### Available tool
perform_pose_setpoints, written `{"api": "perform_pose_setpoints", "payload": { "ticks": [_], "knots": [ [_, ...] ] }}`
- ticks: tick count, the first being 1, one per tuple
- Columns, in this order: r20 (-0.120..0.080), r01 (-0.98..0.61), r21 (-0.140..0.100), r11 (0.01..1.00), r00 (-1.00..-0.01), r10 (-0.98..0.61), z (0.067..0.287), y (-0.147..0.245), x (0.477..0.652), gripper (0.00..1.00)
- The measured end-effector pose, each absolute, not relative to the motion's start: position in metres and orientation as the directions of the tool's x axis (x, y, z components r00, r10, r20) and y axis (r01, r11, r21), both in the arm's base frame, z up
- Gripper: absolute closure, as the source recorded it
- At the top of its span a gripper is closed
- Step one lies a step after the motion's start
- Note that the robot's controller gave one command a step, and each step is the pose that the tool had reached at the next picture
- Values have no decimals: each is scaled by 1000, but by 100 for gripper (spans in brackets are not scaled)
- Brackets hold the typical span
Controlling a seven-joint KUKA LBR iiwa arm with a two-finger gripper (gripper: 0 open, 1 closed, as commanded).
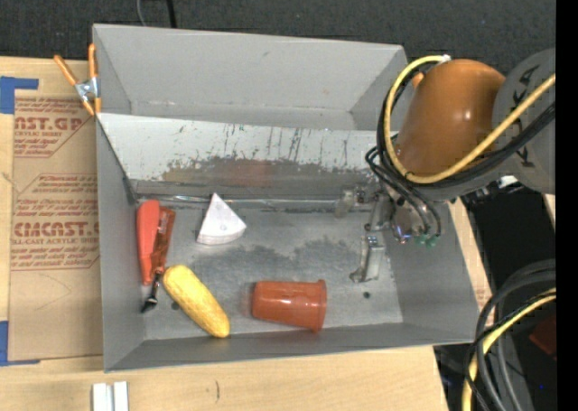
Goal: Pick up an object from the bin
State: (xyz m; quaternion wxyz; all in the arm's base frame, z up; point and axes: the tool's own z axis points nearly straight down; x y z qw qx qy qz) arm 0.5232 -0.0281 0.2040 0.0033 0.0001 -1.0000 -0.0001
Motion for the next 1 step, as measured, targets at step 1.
{"api": "perform_pose_setpoints", "payload": {
  "ticks": [1],
  "knots": [
    [-2,-1,0,1000,-1000,-1,209,-28,525,0]
  ]
}}
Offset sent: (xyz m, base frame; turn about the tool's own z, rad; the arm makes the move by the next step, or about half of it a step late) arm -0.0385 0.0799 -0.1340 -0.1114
